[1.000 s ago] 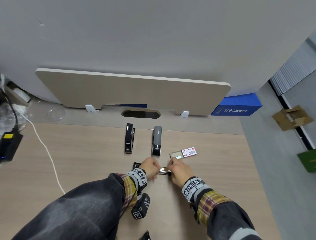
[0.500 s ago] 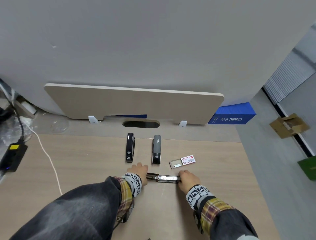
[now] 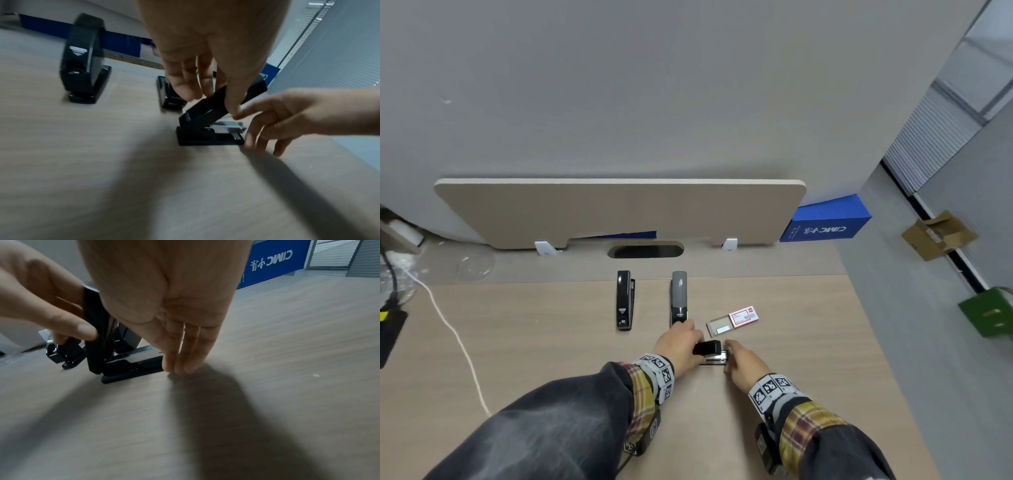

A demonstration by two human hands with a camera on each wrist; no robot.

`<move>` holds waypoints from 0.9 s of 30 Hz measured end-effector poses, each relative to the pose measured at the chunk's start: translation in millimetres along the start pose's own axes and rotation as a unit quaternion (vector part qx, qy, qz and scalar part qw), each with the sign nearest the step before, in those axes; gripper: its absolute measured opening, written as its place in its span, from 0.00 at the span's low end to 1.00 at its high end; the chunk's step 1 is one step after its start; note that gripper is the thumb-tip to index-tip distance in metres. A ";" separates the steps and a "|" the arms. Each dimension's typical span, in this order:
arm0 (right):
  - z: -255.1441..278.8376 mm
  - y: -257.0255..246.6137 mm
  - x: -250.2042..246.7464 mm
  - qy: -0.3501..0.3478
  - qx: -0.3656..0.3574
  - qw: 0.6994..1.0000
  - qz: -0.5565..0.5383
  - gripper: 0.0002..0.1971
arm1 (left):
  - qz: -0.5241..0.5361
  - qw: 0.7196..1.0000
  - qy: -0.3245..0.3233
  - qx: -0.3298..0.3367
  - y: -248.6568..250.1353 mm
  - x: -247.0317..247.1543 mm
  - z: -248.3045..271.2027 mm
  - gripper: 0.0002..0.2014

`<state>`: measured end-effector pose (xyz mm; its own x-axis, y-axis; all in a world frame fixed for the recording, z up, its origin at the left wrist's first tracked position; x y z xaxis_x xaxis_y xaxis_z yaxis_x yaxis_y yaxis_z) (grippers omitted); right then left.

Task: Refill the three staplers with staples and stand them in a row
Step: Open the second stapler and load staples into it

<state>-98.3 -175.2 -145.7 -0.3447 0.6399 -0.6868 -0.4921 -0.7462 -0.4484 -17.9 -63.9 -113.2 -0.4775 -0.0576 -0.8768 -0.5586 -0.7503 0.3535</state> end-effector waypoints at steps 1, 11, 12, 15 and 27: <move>2.3 3.0 -3.5 0.011 0.007 1.000 0.003 0.26 | -0.020 1.000 0.004 0.001 3.9 4.0 -2.3 0.19; 14.2 44.1 -10.6 0.020 0.050 0.998 0.011 0.22 | -0.130 0.991 -0.026 0.009 21.5 33.9 -16.0 0.19; 13.9 46.3 -10.2 0.019 0.053 0.998 0.011 0.21 | -0.132 0.991 -0.028 0.008 22.4 35.6 -17.0 0.18; 12.2 46.4 -7.4 0.013 0.056 0.998 0.013 0.20 | -0.128 0.991 -0.037 -0.005 22.2 38.7 -17.1 0.17; -6.8 12.1 -17.4 -0.004 0.033 0.999 0.031 0.15 | 0.035 0.985 -0.053 -0.160 -50.2 27.8 18.7 0.19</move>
<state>-92.8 -196.7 -143.1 -0.3821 0.5936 -0.7083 -0.5211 -0.7713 -0.3654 -15.8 -15.5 -149.2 -0.5853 -0.0597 -0.8086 -0.2882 -0.9168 0.2763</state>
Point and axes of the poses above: each hand's wrist, its own z-axis away from the middle knuckle, its own x-axis out of the palm, y = z × x, the point moved 10 cm from there along -z, towards the middle knuckle, and after that the axes turned 1 degree about -z, right-handed, at the moved point
